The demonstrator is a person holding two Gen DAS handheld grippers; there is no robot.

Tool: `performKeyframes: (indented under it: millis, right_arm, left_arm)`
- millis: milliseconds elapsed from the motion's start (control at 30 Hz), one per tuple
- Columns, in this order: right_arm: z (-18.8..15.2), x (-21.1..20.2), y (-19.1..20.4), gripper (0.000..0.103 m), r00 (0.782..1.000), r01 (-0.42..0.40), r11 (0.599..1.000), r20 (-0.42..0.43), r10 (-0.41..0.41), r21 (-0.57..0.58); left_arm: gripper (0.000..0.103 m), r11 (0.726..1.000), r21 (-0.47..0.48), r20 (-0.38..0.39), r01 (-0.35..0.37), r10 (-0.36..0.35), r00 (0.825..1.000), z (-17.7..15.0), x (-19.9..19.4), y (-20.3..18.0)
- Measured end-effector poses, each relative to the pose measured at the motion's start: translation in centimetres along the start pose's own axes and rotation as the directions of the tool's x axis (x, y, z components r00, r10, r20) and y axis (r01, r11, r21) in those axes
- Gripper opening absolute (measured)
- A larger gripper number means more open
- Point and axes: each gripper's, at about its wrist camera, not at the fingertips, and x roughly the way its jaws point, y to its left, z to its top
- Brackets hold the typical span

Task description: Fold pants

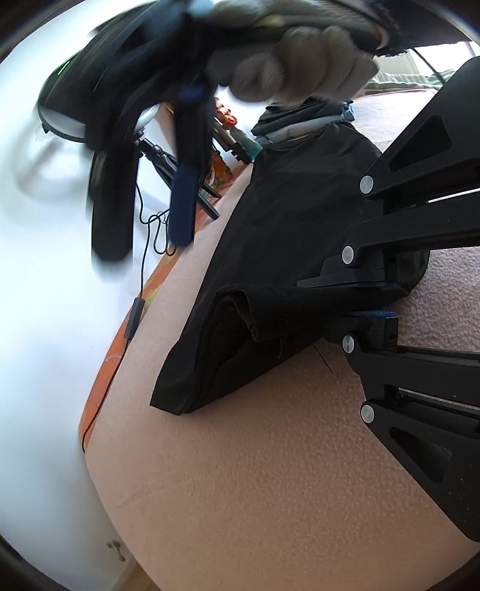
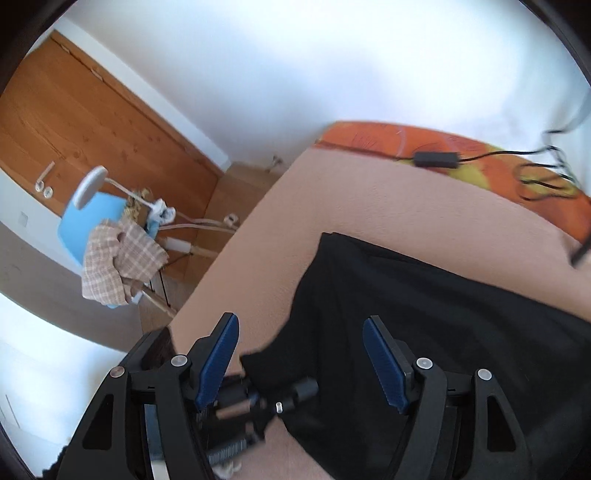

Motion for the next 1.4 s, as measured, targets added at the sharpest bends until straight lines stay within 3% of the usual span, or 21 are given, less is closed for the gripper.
performKeyframes:
  millis: [167, 367, 467, 533, 633, 933, 1100, 1400]
  right_arm:
    - [2.2, 7.1, 1.0, 0.065, 0.985, 0.102, 0.994, -0.132, -0.107, -0.048]
    - [2.2, 10.8, 1.7, 0.061, 0.963, 0.136, 0.986, -0.223, -0.155, -0.096]
    - [2.0, 11.7, 1.7, 0.045, 0.958, 0.150, 0.984, -0.233, -0.169, -0.097]
    - [1.8, 11.6, 1.4, 0.025, 0.957, 0.171, 0.980, -0.220, -0.191, -0.106]
    - [1.5, 10.5, 0.4, 0.004, 0.963, 0.179, 0.979, -0.187, -0.195, -0.096]
    - [0.7, 4.0, -2.5, 0.002, 0.988, 0.157, 0.988, -0.009, -0.157, 0.003]
    - [-0.1, -0.5, -4.8, 0.002, 0.982, 0.172, 0.984, 0.069, -0.175, 0.049]
    - [-2.0, -6.7, -9.3, 0.002, 0.959, 0.240, 0.967, 0.135, -0.250, 0.081]
  left_arm:
    - [0.006, 1.000, 0.020, 0.005, 0.009, -0.009, 1.000, 0.1, -0.4, -0.1]
    - [0.006, 0.998, 0.056, 0.004, 0.005, -0.005, 1.000, -0.1, -0.6, -0.6]
    - [0.006, 0.998, 0.060, 0.001, 0.003, -0.003, 1.000, -0.2, -0.6, -0.7]
    - [0.005, 0.998, 0.061, 0.001, 0.004, -0.004, 1.000, -0.2, -0.6, -0.9]
    - [0.005, 0.998, 0.063, -0.002, 0.012, -0.012, 1.000, -0.2, -0.3, -1.6]
    - [0.005, 0.994, 0.095, 0.011, 0.059, -0.060, 0.998, 0.8, 0.6, -4.9]
    - [0.005, 0.987, 0.122, 0.008, 0.103, -0.105, 0.994, 1.1, 1.3, -7.4]
    - [0.005, 0.967, 0.179, -0.044, 0.183, -0.178, 0.983, 2.0, 4.8, -12.2]
